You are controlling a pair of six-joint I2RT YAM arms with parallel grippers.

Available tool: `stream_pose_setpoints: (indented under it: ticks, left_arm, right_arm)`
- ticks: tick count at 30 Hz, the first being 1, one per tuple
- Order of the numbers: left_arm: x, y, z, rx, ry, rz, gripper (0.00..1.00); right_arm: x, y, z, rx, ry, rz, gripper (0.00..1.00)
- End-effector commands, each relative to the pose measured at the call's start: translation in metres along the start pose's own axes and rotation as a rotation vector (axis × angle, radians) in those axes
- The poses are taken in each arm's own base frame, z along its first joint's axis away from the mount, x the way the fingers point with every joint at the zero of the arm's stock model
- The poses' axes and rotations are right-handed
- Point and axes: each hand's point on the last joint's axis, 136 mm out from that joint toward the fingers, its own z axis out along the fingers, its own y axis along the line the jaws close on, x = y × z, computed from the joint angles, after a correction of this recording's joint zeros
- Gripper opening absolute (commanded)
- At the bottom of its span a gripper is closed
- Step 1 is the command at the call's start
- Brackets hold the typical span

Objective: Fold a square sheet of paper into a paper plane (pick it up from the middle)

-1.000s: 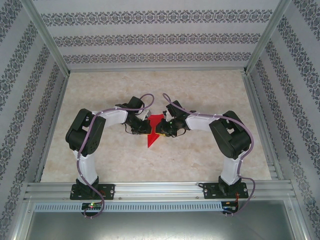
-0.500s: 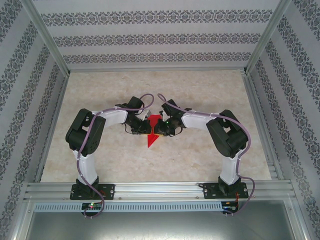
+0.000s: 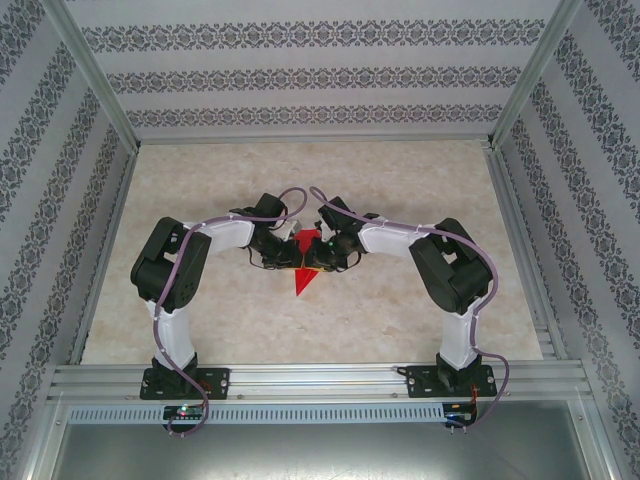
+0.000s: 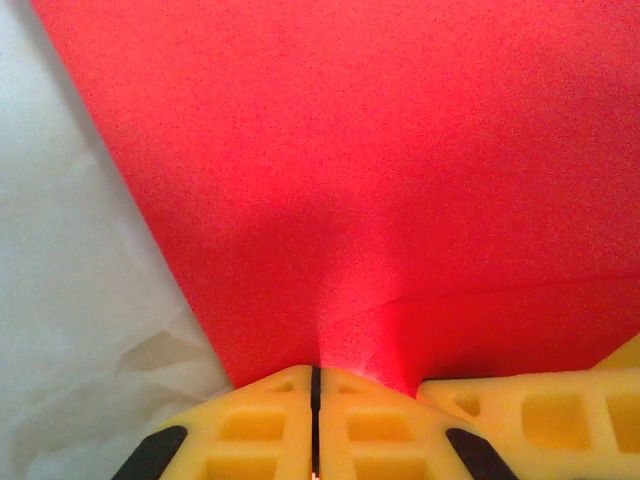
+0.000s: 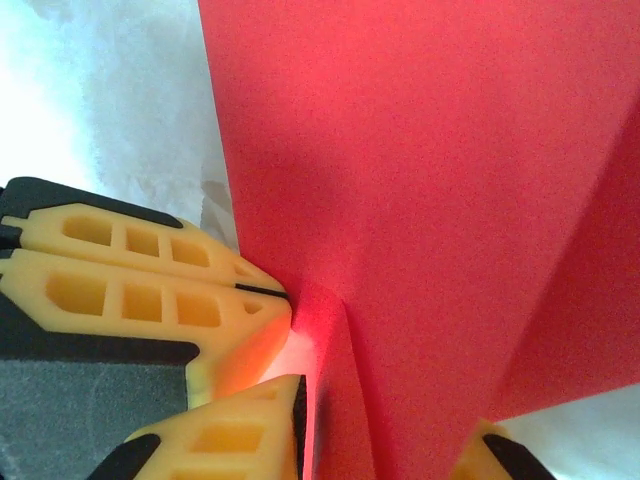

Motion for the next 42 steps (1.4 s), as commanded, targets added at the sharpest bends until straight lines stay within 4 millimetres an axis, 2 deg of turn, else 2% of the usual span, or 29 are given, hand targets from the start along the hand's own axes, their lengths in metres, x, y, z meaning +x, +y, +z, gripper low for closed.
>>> stream_pose_setpoints:
  ticks: [1, 5, 15, 26, 42]
  left_arm:
    - [0.01, 0.016, 0.007, -0.024, 0.032, -0.015, 0.1]
    - [0.01, 0.016, 0.005, -0.024, 0.031, -0.015, 0.1]
    - [0.008, 0.016, 0.004, -0.026, 0.029, -0.014, 0.1]
    - [0.009, 0.016, 0.005, -0.026, 0.031, -0.016, 0.1]
    - [0.008, 0.015, 0.004, -0.02, 0.029, -0.017, 0.1]
  right_arm:
    - [-0.002, 0.007, -0.017, -0.026, -0.033, -0.009, 0.2]
    - [-0.001, 0.0, -0.023, -0.025, -0.043, 0.006, 0.21]
    - [-0.006, 0.006, -0.027, -0.045, -0.055, 0.004, 0.15]
    - [-0.008, 0.01, -0.012, -0.048, -0.026, 0.001, 0.09]
    - [-0.012, 0.016, -0.001, -0.052, -0.004, -0.008, 0.08]
